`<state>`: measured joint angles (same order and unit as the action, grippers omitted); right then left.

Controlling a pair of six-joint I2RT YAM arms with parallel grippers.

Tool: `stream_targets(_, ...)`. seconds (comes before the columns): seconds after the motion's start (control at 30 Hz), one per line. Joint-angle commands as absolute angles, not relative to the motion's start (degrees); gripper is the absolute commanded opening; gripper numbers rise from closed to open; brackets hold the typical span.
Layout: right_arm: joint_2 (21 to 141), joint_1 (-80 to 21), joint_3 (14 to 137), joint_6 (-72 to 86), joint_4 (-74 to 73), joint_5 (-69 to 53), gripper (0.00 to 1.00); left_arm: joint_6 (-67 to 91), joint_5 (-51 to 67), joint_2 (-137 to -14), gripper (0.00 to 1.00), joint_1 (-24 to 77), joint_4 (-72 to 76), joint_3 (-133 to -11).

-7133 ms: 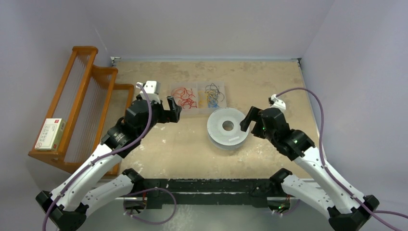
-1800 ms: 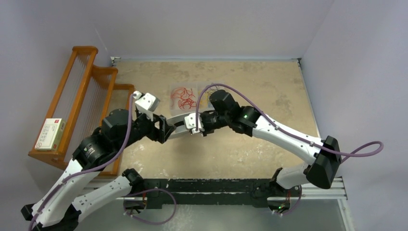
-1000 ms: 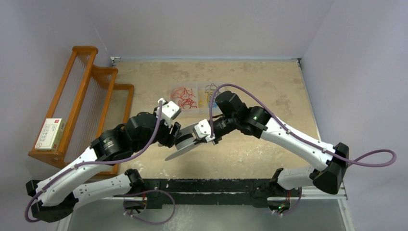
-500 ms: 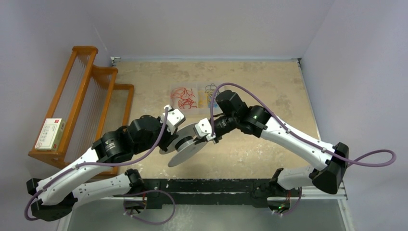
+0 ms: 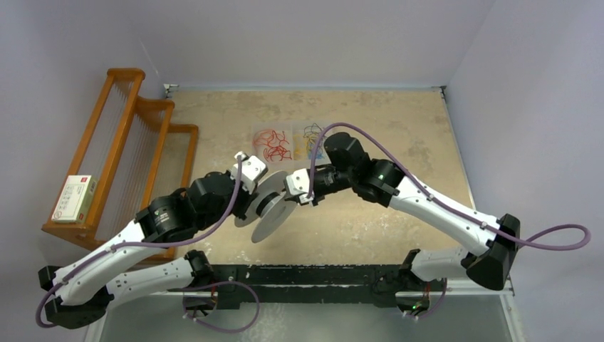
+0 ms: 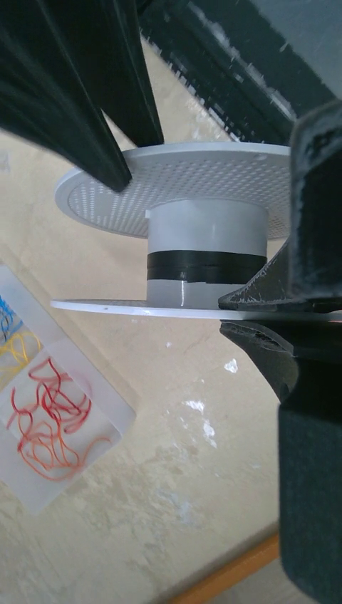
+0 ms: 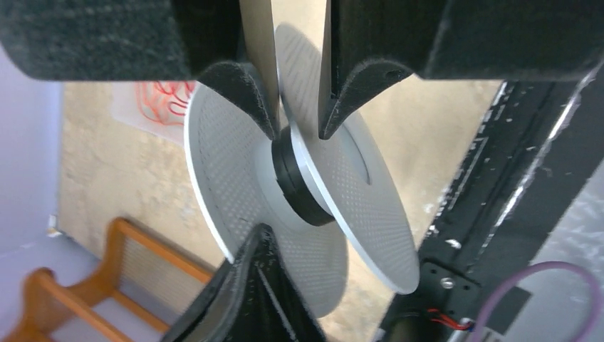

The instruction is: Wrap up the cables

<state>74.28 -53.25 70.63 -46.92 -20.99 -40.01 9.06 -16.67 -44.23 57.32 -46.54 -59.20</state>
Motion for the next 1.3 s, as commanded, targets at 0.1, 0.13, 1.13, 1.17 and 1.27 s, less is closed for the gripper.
stream_targets(0.1, 66.62, -53.35, 68.30, -38.90, -11.50, -26.78, 0.38, 16.21, -32.41, -46.63, 0.00, 56.67, -43.10, -57.50)
stream_targets(0.13, 65.48, -53.34, 67.44, -37.60, -10.69, -24.54, 0.40, 17.19, -34.02, -47.27, 0.00, 56.67, -43.01, -57.32)
stream_targets(1.13, 62.84, -51.94, 53.98, 3.75, 4.16, 24.72, 0.60, 32.92, -49.20, -57.47, 0.00, 55.50, -30.58, -52.86)
stream_targets(1.17, 63.18, -51.94, 54.05, 3.99, 4.21, 25.07, 0.60, 33.60, -49.17, -57.40, 0.00, 55.33, -30.43, -52.04)
stream_targets(1.27, 64.07, -51.94, 54.40, 4.88, 4.22, 26.18, 0.60, 35.37, -48.48, -57.37, 0.00, 54.78, -29.92, -50.52)
